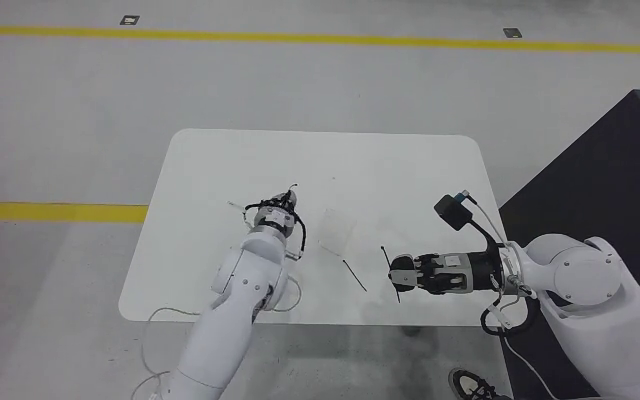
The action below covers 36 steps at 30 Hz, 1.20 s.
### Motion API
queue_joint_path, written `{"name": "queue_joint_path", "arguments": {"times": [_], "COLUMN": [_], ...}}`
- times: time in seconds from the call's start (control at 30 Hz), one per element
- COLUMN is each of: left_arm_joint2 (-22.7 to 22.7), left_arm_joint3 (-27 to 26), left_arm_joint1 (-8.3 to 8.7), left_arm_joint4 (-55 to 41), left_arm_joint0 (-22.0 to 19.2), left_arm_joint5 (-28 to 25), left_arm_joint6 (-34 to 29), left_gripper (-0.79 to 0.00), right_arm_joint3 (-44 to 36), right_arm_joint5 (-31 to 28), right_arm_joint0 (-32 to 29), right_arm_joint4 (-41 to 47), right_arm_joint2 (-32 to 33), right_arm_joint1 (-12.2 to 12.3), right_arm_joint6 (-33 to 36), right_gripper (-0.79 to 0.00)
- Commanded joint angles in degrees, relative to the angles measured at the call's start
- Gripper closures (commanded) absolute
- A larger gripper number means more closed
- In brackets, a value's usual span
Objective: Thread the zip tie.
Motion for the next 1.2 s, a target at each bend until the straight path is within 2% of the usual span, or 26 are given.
{"name": "queue_joint_path", "arguments": {"times": [0.0, 0.03, 0.43, 0.6, 0.67, 0.77, 0.93, 1.03, 1.17], "left_arm_joint2": [-0.3, -0.9, -0.9, 2.7, 2.1, 2.4, 0.8, 0.3, 0.3], "left_arm_joint3": [-1.6, -2.0, -1.8, -3.4, -2.5, 0.8, 6.4, 7.9, 7.9], "left_arm_joint1": [0.06, 0.05, 0.08, 0.67, 1.12, 1.17, 0.97, 0.54, 0.54], "left_arm_joint4": [1.7, 1.4, 2.1, 23.3, 38.0, 58.7, 84.3, 89.1, 89.1], "left_arm_joint0": [2.4, 3.4, 3.4, 6.2, 7.0, 7.5, 6.3, 6.3, 6.3], "left_arm_joint5": [-1.4, -2.9, -2.9, -6.5, -12.3, -22.3, -30.8, -32.5, -32.5], "left_arm_joint6": [-5.6, -8.2, -8.4, -20.5, -22.7, -21.6, -17.0, -12.8, -12.8], "left_gripper": [0.0, 0.0, 0.0, 0.0, 0.0, 0.0, 0.0, 0.0, 0.0], "right_arm_joint3": [0.0, 0.0, 0.0, 0.0, 0.0, 0.0, 0.0, 0.0, 0.0], "right_arm_joint5": [0.0, 0.0, 0.0, 0.0, 0.0, 0.0, 0.0, 0.0, 0.0], "right_arm_joint0": [0.0, 0.0, 0.0, 0.0, 0.0, 0.0, 0.0, 0.0, 0.0], "right_arm_joint4": [0.0, 0.0, 0.0, 0.0, 0.0, 0.0, 0.0, 0.0, 0.0], "right_arm_joint2": [0.0, 0.0, 0.0, 0.0, 0.0, 0.0, 0.0, 0.0, 0.0], "right_arm_joint1": [0.0, 0.0, 0.0, 0.0, 0.0, 0.0, 0.0, 0.0, 0.0], "right_arm_joint6": [0.0, 0.0, 0.0, 0.0, 0.0, 0.0, 0.0, 0.0, 0.0], "right_gripper": [0.0, 0.0, 0.0, 0.0, 0.0, 0.0, 0.0, 0.0, 0.0]}}
